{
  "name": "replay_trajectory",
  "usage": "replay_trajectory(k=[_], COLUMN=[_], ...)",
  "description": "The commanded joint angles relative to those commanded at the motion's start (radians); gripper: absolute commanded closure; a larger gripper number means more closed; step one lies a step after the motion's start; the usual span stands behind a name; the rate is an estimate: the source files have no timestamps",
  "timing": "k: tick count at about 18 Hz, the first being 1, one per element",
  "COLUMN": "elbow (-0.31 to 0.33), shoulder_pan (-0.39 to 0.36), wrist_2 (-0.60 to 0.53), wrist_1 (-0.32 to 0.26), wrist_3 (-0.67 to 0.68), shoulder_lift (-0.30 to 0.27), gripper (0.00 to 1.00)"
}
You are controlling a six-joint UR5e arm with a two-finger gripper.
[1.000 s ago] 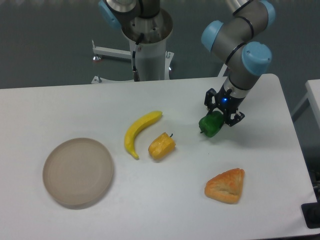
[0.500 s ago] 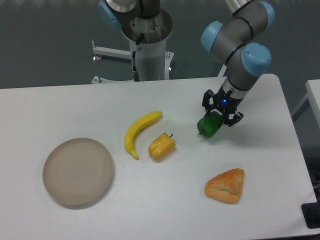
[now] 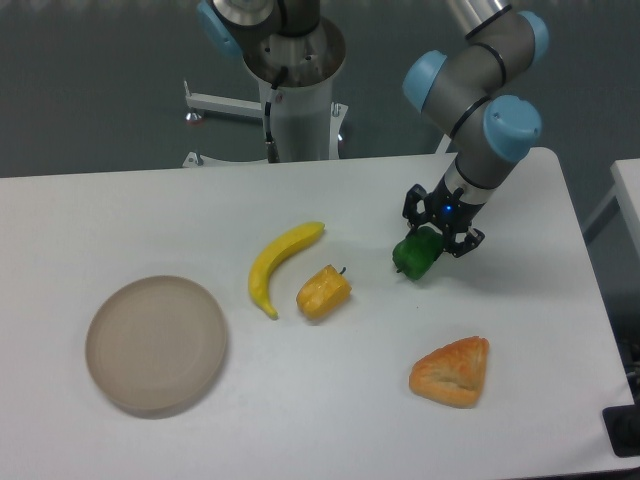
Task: Place the green pepper on the table
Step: 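Lower the green pepper onto the table surface, then open the gripper to release the green pepper and raise it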
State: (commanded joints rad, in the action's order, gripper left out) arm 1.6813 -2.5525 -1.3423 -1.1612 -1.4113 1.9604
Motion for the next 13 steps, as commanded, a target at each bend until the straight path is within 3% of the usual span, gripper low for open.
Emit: replay_trajectory(k=[1,4,5,8,13], elbow=[-0.002,-0.009,-0.014,-0.040,-0.121], shoulder_pan=[0.000,-0.003,-0.003,-0.002,0.014], wrist_2=[0.002,0.000,0.000,-0.009,-0.044], wrist_1=[0.000,0.000,0.000,-0.006,-0.008], wrist_3=[0.000,0.002,0.002,0.002,0.005], shoulder_lift=[0.000,0.000,-0.002,-0.003,-0.006], gripper=[0.51,0.14,0.09,0.01,0.00])
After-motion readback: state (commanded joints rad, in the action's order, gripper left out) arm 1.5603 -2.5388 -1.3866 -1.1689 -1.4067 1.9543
